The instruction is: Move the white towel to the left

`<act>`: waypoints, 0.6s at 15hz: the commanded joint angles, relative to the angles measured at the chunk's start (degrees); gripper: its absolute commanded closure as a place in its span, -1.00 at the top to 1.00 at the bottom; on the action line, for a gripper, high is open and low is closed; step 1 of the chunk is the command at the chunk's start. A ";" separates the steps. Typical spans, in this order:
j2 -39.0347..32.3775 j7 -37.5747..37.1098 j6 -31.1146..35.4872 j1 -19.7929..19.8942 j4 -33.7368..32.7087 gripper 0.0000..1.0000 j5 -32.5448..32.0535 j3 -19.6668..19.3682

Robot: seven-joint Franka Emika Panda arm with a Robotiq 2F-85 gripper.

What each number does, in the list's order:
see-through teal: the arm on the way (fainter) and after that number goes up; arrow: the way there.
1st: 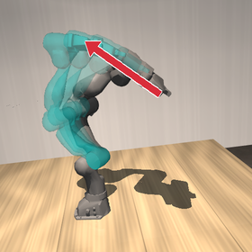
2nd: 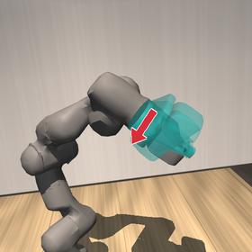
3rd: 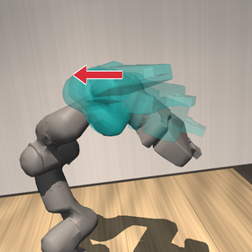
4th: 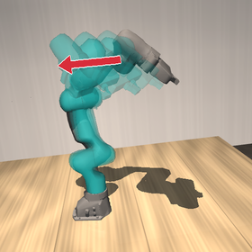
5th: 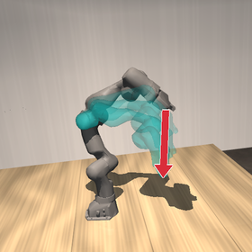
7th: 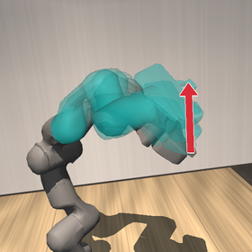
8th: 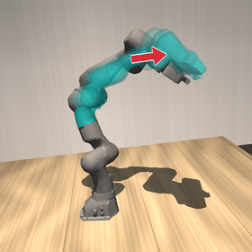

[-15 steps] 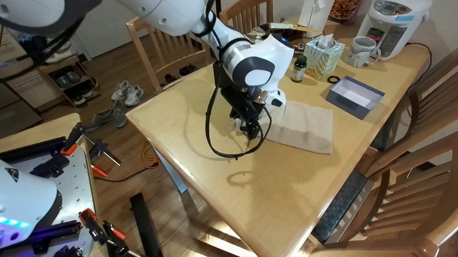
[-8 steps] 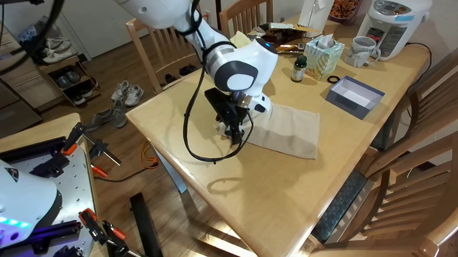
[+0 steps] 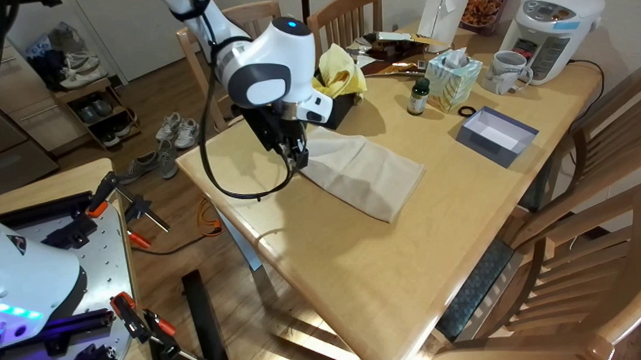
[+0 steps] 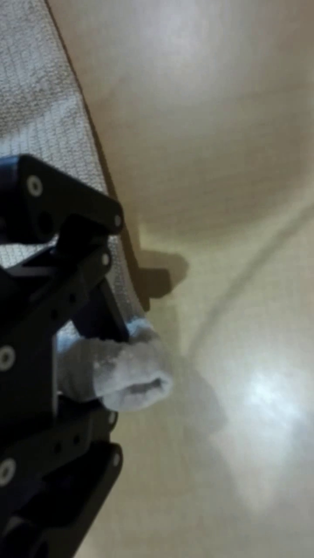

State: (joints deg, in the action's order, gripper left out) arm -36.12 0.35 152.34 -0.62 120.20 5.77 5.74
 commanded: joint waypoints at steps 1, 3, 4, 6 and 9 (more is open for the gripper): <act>5.57 -1.34 5.70 -0.64 9.52 -1.00 3.67 3.24; 5.34 -0.81 6.64 -0.11 11.30 -1.00 6.07 5.89; 5.10 -0.67 7.13 0.17 12.06 -1.00 7.68 7.24; 4.86 -0.30 7.90 0.83 13.35 -1.00 10.81 9.97; 5.38 -2.69 11.93 -0.42 15.63 -1.00 14.94 12.17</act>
State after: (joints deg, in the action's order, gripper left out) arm -32.46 -0.62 159.64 -1.10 132.26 17.02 15.56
